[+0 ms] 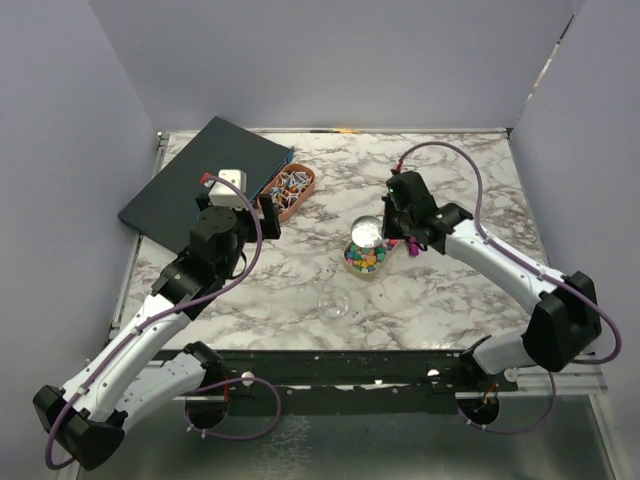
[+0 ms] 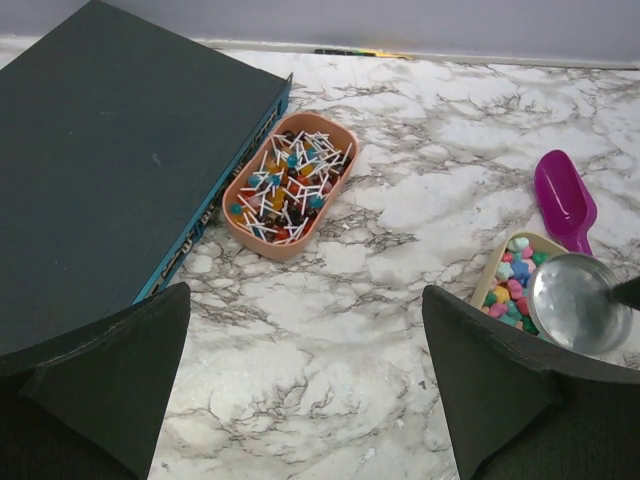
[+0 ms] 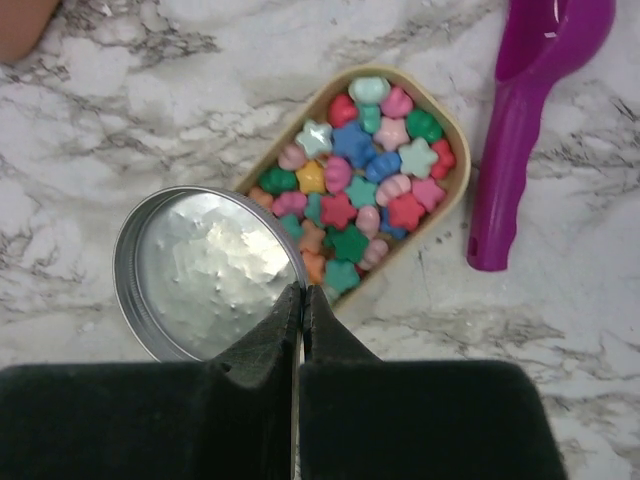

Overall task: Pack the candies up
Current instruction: Pick up the bottle lid at the center of the board, then place the bottle lid at the center of the board.

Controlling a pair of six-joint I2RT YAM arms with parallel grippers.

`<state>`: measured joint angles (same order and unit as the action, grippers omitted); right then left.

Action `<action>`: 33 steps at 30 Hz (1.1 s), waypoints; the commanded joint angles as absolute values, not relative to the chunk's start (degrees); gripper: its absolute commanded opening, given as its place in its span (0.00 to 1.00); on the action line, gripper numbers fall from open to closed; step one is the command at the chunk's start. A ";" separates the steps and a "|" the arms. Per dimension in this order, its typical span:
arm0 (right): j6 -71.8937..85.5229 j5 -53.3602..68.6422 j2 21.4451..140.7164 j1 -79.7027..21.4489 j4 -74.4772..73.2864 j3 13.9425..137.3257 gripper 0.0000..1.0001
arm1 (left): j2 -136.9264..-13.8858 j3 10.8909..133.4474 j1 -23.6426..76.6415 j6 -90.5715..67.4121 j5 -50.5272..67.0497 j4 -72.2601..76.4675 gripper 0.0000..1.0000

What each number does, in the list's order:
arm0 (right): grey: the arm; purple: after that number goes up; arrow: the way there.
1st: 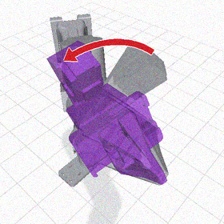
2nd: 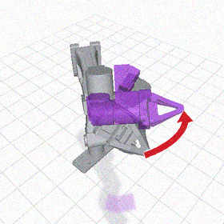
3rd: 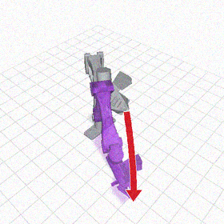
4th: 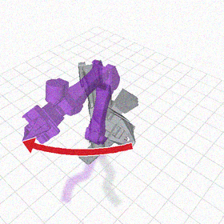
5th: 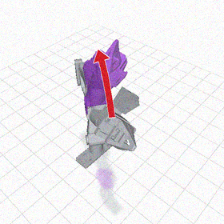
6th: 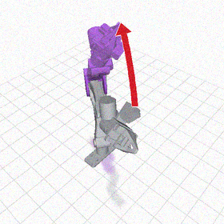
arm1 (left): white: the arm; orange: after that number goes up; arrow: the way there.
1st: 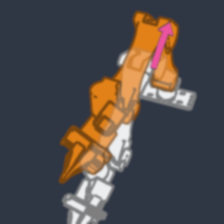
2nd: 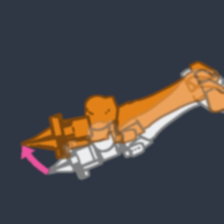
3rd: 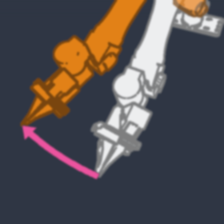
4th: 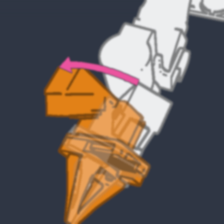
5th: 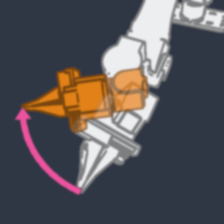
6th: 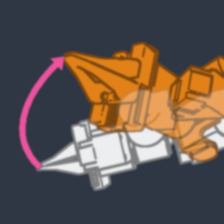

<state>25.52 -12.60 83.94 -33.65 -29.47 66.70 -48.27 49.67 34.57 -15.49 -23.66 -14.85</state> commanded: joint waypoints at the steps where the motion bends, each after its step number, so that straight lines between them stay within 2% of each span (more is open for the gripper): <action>1: 26.73 -13.37 76.47 -33.77 -34.74 60.48 0.00 | -46.85 48.44 34.27 -15.38 -24.83 -13.57 0.99; 11: 34.67 -15.46 64.45 -34.37 -42.78 47.16 0.01 | -47.83 48.75 33.93 -15.28 -22.92 -13.56 0.99; 22: 46.82 -20.10 65.64 -34.37 -40.09 40.12 0.01 | -47.12 48.44 33.74 -15.51 -23.54 -13.62 0.99; 33: 52.45 -20.87 69.74 -34.37 -35.82 34.70 0.00 | -47.67 48.52 33.75 -15.92 -22.94 -13.61 0.99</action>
